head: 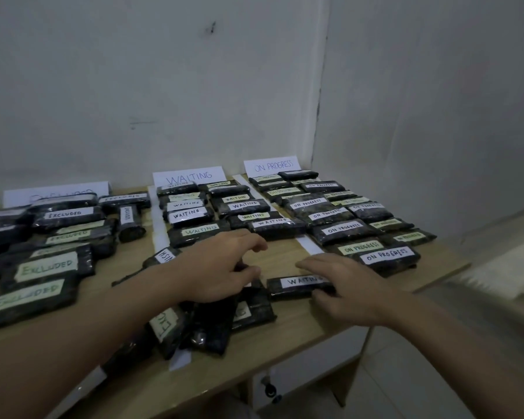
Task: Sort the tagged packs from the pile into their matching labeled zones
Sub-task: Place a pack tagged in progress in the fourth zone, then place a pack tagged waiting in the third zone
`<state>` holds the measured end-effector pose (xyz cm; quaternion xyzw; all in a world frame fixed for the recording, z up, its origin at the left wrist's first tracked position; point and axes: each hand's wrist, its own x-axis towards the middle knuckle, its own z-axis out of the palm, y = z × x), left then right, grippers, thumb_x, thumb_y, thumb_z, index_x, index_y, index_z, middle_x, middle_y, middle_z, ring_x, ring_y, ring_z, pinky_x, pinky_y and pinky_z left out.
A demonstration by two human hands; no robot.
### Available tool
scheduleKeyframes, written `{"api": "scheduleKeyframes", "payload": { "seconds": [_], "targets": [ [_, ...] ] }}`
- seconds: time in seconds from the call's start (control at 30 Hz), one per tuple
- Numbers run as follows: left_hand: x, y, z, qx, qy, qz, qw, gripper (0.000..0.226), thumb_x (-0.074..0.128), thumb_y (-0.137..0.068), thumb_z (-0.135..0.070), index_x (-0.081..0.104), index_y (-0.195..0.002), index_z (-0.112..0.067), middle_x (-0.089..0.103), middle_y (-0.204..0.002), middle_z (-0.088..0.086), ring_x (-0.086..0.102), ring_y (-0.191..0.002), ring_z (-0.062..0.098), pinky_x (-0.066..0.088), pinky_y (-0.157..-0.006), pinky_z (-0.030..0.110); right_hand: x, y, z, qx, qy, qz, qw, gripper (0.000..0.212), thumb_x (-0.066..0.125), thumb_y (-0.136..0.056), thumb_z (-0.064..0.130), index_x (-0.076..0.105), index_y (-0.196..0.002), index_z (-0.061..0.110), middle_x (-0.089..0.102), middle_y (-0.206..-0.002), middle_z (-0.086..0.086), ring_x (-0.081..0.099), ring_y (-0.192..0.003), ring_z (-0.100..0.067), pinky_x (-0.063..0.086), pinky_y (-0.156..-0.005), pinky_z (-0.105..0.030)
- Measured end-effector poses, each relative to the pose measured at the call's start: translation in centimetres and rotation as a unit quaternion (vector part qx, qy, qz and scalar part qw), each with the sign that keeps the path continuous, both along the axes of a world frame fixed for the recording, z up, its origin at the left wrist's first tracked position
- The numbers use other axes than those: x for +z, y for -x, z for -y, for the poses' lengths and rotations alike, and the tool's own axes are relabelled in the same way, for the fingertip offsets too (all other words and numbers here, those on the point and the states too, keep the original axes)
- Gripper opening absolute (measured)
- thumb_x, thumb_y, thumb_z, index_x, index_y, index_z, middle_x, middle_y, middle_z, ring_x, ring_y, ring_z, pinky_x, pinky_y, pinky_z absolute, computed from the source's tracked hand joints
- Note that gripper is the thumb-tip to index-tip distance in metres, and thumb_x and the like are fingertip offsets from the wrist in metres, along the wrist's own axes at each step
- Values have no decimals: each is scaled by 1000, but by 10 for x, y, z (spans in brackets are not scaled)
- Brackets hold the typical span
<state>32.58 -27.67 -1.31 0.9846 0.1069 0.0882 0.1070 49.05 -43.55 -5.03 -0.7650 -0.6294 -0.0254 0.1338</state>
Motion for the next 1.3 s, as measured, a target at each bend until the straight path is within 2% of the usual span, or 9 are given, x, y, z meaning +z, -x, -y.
{"api": "scheduleKeyframes", "payload": {
  "seconds": [0.07, 0.17, 0.33, 0.57, 0.73, 0.9, 1.1, 1.23, 1.3],
  "targets": [
    [2, 8, -4, 3, -9, 11, 1000, 37, 51, -92, -32, 45, -127, -25, 49, -126, -10, 50, -110, 6, 39, -94, 22, 2, 4, -12, -10, 69, 10, 998, 53, 51, -89, 28, 38, -140, 23, 43, -142, 4, 38, -130, -14, 33, -106, -29],
    [4, 22, -12, 6, -24, 30, 999, 37, 52, -92, -33, 45, -127, -25, 50, -125, -10, 45, -113, 4, 34, -91, 15, 9, 4, -22, -23, 108, -8, 994, 41, 58, -86, 31, 52, -127, 27, 54, -126, 4, 48, -117, -17, 43, -96, -36],
    [5, 42, -27, 30, -19, 46, 998, 38, 51, -92, -34, 44, -129, -26, 49, -129, -13, 45, -116, 3, 32, -89, 13, 22, 0, -29, -39, 57, 1, 998, 40, 68, -81, 25, 56, -119, 27, 54, -117, 8, 50, -109, -13, 46, -89, -35],
    [1, 68, -52, 75, 10, 71, 995, 35, 54, -89, -37, 49, -123, -29, 54, -121, -15, 51, -112, 3, 46, -94, 33, 29, 0, -56, -48, -62, 38, 996, 49, 61, -84, 13, 47, -130, 23, 48, -128, 7, 47, -116, -15, 46, -89, -33],
    [-4, 79, -63, 88, 28, 101, 991, 38, 55, -90, -32, 49, -127, -26, 52, -122, -15, 48, -111, -1, 40, -86, 11, 14, -9, -90, -61, 16, 4, 998, 51, 55, -85, 4, 45, -133, 19, 42, -137, 2, 39, -126, -17, 42, -97, -36],
    [-7, 84, -69, 96, 29, 97, 990, 36, 55, -90, -34, 49, -125, -27, 53, -122, -15, 47, -111, 1, 40, -94, 21, -8, -19, -102, -84, 52, -22, 995, 57, 54, -85, 2, 40, -138, 15, 36, -132, 1, 43, -120, -18, 42, -96, -34],
    [-9, 87, -78, 102, 45, 90, 990, 34, 54, -91, -32, 49, -124, -26, 53, -123, -14, 47, -112, 0, 37, -93, 17, 3, -11, -108, -65, 48, 6, 997, 55, 51, -83, 2, 45, -135, 18, 43, -127, 1, 43, -119, -17, 46, -88, -34],
    [-12, 88, -84, 112, 54, 85, 989, 34, 54, -91, -30, 49, -125, -25, 53, -125, -13, 46, -114, 1, 36, -94, 16, 18, 24, -132, -11, -68, -120, 990, 19, 51, -92, 16, 65, -104, 12, 62, -87, 1, 56, -76, -9, 44, -63, -19],
    [-15, 89, -87, 116, 60, 82, 988, 34, 53, -91, -31, 50, -125, -26, 53, -125, -13, 46, -113, 0, 35, -91, 14, 21, 40, -146, -34, -57, -213, 975, 22, 56, -91, 30, 65, -100, 12, 63, -87, 0, 56, -73, -6, 39, -56, -13]
  ]
}}
